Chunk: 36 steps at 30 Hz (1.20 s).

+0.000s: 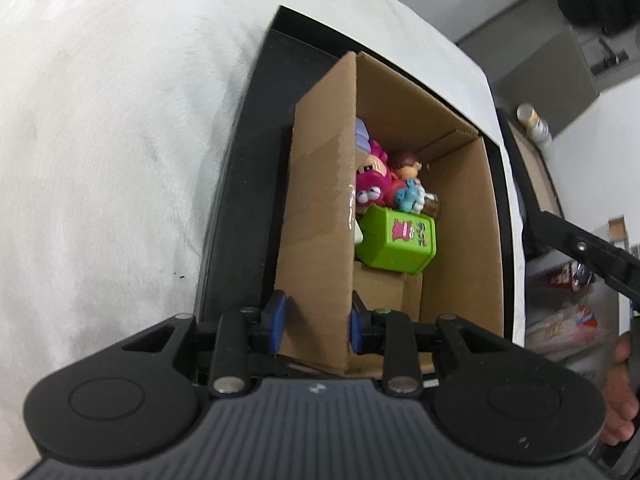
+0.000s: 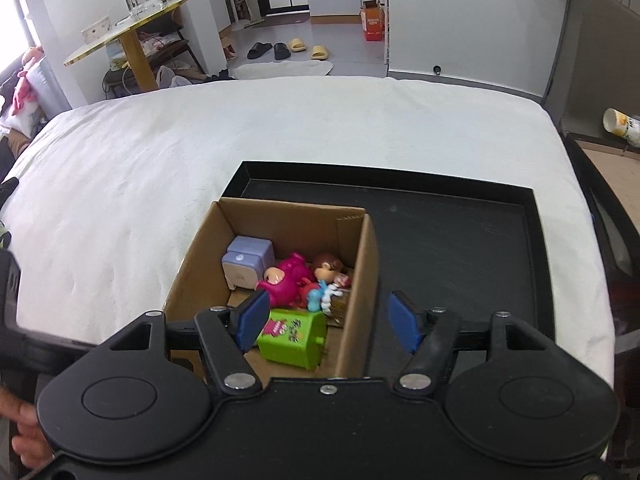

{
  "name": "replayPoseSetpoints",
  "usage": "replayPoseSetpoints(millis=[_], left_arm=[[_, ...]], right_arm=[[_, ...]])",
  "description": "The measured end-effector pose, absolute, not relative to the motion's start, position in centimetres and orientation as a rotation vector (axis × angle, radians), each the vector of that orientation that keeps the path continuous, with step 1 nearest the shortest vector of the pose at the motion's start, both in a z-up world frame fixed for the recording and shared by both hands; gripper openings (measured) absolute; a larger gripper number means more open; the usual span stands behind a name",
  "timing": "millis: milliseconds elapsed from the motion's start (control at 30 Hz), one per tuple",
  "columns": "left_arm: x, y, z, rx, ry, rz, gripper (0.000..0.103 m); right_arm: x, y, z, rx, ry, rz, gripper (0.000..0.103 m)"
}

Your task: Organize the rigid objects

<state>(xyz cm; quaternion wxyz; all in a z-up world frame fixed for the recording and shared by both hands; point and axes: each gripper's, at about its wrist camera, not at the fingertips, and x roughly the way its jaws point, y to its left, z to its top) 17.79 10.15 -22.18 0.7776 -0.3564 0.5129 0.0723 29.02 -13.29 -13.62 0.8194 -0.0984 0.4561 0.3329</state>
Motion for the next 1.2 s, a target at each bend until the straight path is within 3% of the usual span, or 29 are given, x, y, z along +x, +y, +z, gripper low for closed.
replayPoseSetpoints(millis=[467, 833, 933, 1033, 1200], left_arm=[[19.7, 9.5, -20.2, -0.616, 1.223, 0.166, 0.026], [18.7, 9.6, -15.4, -0.495, 1.185, 0.144, 0.03], [17.6, 9.2, -13.6, -0.46, 1.147, 0.131, 0.031], [16.4, 8.9, -11.7, -0.478, 1.094, 0.11, 0.038], [13.7, 7.4, -8.9, -0.491, 1.002, 0.076, 0.065]], right_arm=[[28.1, -18.2, -12.5, -0.076, 0.99, 0.648, 0.071], [26.6, -22.3, -10.4, 0.015, 0.954, 0.592, 0.089], [26.0, -23.2, -9.7, 0.025, 0.946, 0.586, 0.089], [25.2, -24.1, -9.0, 0.037, 0.935, 0.586, 0.093], [24.0, -25.7, -8.0, 0.057, 0.908, 0.58, 0.1]])
